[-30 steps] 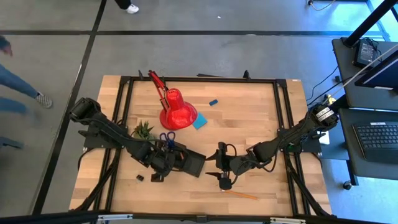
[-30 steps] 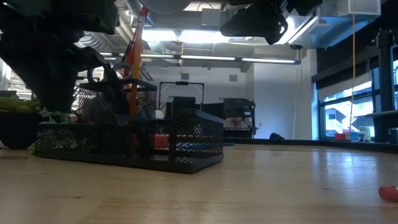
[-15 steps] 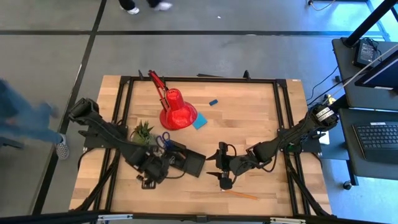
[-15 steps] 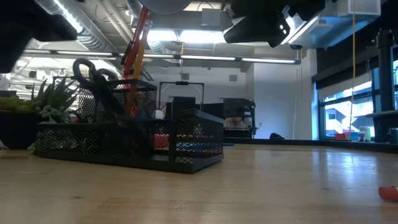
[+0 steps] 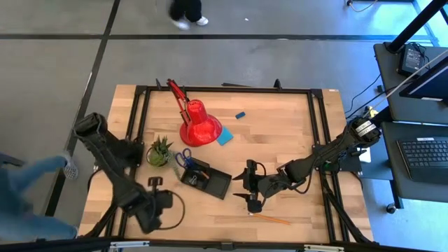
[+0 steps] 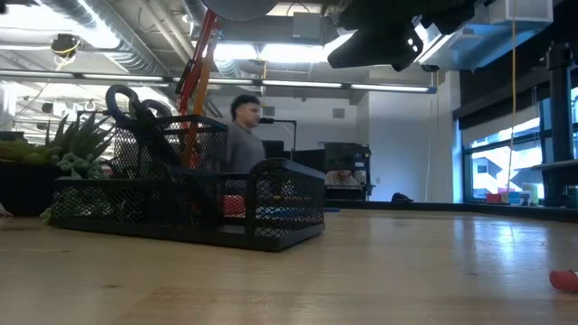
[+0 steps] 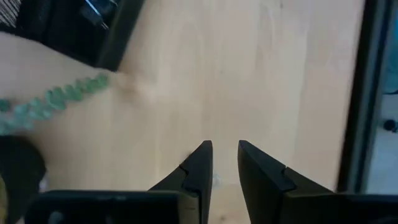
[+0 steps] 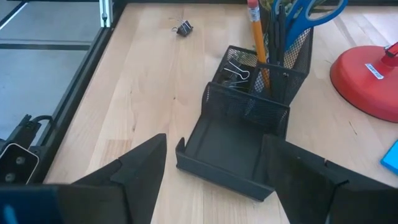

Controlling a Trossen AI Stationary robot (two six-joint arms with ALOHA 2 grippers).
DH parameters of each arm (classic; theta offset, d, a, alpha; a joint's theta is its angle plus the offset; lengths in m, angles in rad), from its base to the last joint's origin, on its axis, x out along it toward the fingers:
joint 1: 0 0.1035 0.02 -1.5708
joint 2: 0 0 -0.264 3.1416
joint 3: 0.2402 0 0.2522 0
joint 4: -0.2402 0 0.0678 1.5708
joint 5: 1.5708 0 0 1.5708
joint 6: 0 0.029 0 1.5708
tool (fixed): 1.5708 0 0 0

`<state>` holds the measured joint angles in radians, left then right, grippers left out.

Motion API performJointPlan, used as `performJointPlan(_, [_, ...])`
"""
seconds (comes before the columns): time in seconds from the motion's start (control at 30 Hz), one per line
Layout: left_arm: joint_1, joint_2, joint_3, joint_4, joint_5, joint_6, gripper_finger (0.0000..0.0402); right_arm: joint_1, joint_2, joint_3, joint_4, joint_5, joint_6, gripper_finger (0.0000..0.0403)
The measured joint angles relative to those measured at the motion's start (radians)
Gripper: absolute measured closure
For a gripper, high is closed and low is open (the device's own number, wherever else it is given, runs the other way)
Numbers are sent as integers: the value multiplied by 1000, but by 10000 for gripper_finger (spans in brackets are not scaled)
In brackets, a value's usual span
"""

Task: Pick and place office supplies into organizer
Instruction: Put the black binder clip into the desk organizer

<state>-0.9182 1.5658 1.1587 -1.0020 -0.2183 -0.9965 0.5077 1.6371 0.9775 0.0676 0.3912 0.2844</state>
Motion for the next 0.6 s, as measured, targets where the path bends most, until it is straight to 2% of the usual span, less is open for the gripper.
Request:
performJointPlan(0.17, [-83,0,0,30,-56,-105,337,0,0,0,0,0,7,136])
performJointPlan(0.3, [-127,21,0,83,-58,-172,329,0,0,0,0,25,54,136])
performJointPlan(0.5, [-167,110,0,200,-40,-197,311,-8,0,0,1,64,75,136])
performJointPlan(0.6, [-176,155,-1,216,18,-228,306,-24,0,0,1,65,75,136])
